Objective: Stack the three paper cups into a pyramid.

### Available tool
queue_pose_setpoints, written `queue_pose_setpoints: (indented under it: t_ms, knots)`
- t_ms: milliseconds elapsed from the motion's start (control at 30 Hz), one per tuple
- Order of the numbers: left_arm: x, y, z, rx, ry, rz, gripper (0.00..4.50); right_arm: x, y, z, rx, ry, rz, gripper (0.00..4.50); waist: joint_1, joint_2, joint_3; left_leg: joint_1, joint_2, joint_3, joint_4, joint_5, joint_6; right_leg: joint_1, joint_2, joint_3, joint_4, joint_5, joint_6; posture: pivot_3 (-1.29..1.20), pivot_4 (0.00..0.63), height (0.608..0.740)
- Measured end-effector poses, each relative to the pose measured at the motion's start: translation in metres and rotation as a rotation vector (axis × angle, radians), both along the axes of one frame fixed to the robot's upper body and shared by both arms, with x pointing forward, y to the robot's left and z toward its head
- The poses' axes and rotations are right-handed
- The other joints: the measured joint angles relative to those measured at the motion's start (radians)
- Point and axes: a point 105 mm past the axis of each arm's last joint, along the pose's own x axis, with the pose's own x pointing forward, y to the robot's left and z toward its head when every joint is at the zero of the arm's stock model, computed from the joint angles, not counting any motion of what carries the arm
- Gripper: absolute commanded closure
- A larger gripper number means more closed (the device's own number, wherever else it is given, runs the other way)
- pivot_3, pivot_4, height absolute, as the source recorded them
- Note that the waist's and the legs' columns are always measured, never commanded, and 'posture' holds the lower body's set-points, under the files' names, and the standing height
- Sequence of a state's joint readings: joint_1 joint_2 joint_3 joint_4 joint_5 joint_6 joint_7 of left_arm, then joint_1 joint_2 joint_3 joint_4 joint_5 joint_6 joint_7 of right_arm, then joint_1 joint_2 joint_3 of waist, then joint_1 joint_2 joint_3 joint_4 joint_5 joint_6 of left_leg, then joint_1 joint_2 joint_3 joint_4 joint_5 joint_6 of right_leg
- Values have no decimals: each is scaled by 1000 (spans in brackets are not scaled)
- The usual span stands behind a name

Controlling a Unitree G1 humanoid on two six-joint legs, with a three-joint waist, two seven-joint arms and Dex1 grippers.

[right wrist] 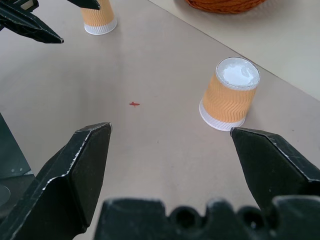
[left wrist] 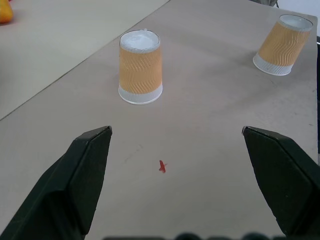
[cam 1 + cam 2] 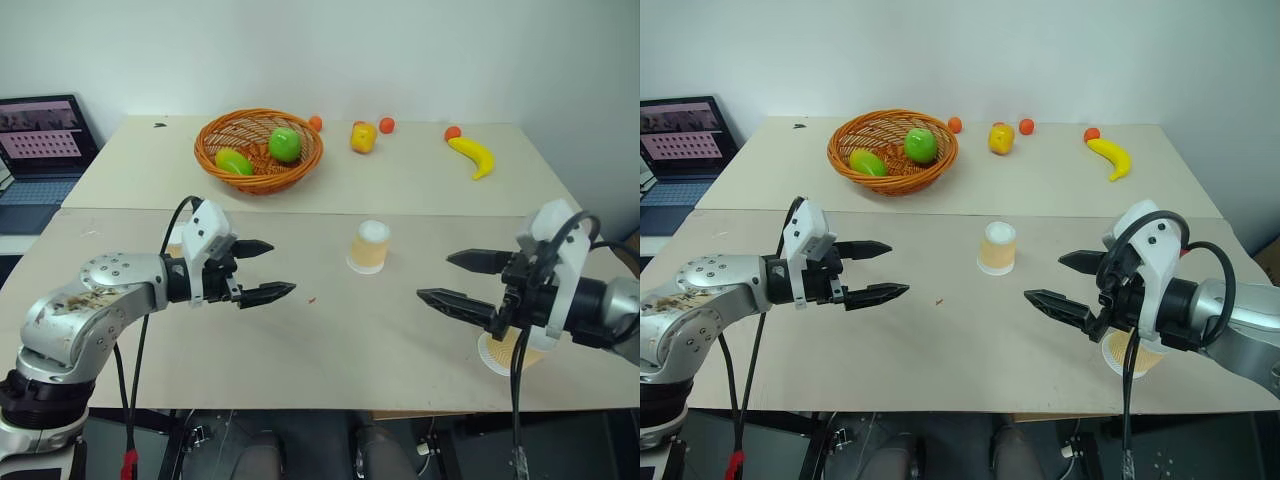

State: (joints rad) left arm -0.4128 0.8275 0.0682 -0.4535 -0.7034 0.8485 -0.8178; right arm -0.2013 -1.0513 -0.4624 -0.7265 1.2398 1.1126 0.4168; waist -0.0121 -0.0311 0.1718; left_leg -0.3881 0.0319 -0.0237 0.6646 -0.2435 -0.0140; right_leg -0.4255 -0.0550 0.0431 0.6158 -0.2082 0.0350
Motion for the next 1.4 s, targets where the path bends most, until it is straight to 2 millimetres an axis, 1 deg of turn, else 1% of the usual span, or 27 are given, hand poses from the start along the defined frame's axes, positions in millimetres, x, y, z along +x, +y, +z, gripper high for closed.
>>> queue_pose_setpoints:
  t_ms: [133, 200, 300, 400, 433, 500, 567, 633, 700, 733, 800, 900, 967, 1033, 1100, 1233, 1400]
  knots:
    - [1, -1, 2, -13, -8, -6, 46, 1, 0, 2, 2, -18, -1, 0, 0, 0, 0, 0, 0, 0, 0, 0, 0, 0, 0, 0, 0, 0, 0, 0, 150, 737]
    - [4, -3, 7, -30, -29, -14, 46, 2, -1, 2, 4, -29, -12, 0, 1, 0, 0, 0, 0, 0, 0, 0, 0, 0, 0, 0, 0, 0, 0, 0, 150, 737]
    - [6, -7, 12, -55, -45, -26, 46, 2, -5, -1, 3, -19, -35, 0, 3, 0, 0, 0, 0, 0, 1, 0, 0, 0, 0, 0, 0, 0, 0, 0, 150, 737]
    - [10, -10, 16, -71, -47, -38, 46, 5, -10, 1, -2, -45, -76, 0, 1, 0, 0, -1, 0, 0, 2, 0, 0, 0, 0, 0, 0, 0, 0, 0, 150, 737]
    - [11, -11, 17, -76, -49, -41, 46, 6, -10, 3, 0, -56, -82, 0, 1, 0, 0, -1, 0, 0, 2, 0, 0, 0, 0, 0, 1, 0, 0, 0, 150, 737]
    - [13, -14, 19, -81, -50, -49, 46, 12, -3, 11, 17, -108, -74, 0, -6, 0, 0, 1, 0, 0, 3, 0, 0, 1, 0, 1, 1, 0, 0, 0, 150, 737]
    - [13, -18, 18, -86, -42, -64, 46, 22, 12, 14, 41, -146, -45, 0, -11, 0, 0, 2, 1, 0, 3, 0, 0, 1, 2, 1, 3, 0, 0, 0, 150, 737]
    - [13, -19, 15, -83, -29, -75, 46, 34, 27, 11, 64, -152, -18, 0, -16, 0, 0, 3, 1, 0, 3, 0, 0, 0, 2, 2, 6, 0, -1, 0, 150, 737]
    - [12, -19, 13, -80, -22, -76, 46, 49, 34, 6, 60, -148, -23, 0, -16, 0, 0, 3, 1, 0, 3, 0, 0, -1, 2, 2, 7, -1, -1, 0, 150, 737]
    - [12, -17, 13, -82, -21, -72, 46, 59, 34, 3, 53, -153, -36, 0, -15, 0, 0, 2, 1, 0, 3, 0, 0, -1, 2, 2, 8, -1, -2, 0, 150, 737]
    - [11, -15, 11, -87, -14, -60, 46, 73, 33, -1, 33, -171, -60, 0, -11, 0, 0, 2, 1, 0, 3, 0, 0, -1, 1, 2, 8, -1, -2, 0, 150, 737]
    - [12, -10, 11, -93, -18, -38, 46, 86, 29, -6, 14, -186, -79, 0, -4, 0, 0, 0, 0, 0, 4, 0, 0, -2, 1, 2, 7, 1, -5, 0, 150, 737]
    - [11, -7, 14, -99, -33, -13, 46, 102, 29, -9, 25, -203, -97, 0, -5, 0, 0, 0, 0, 1, 4, 0, 0, -3, 0, 2, 8, 2, -7, 0, 150, 737]
    - [10, -6, 12, -102, -32, 6, 46, 111, 27, -12, 25, -212, -110, 0, -5, 0, 0, 0, 0, 0, 4, 0, 0, -2, 1, 2, 8, 2, -7, 0, 150, 737]
    - [7, -7, 11, -108, -29, 16, 46, 125, 28, -15, 28, -224, -121, 0, -5, 0, 0, 0, 0, 0, 4, 0, 0, -3, 1, 2, 9, 3, -7, 0, 150, 737]
    - [5, -9, 12, -116, -33, 24, 46, 140, 33, -17, 43, -242, -114, 0, -6, 0, 0, 1, 0, 0, 4, 0, 0, -3, 1, 2, 9, 3, -8, 0, 150, 737]
    - [6, -6, 15, -122, -48, 51, 46, 146, 43, -27, 49, -229, -78, 0, -6, 0, 0, 1, 0, 0, 4, 0, 0, -3, 1, 1, 10, 3, -8, 0, 150, 737]
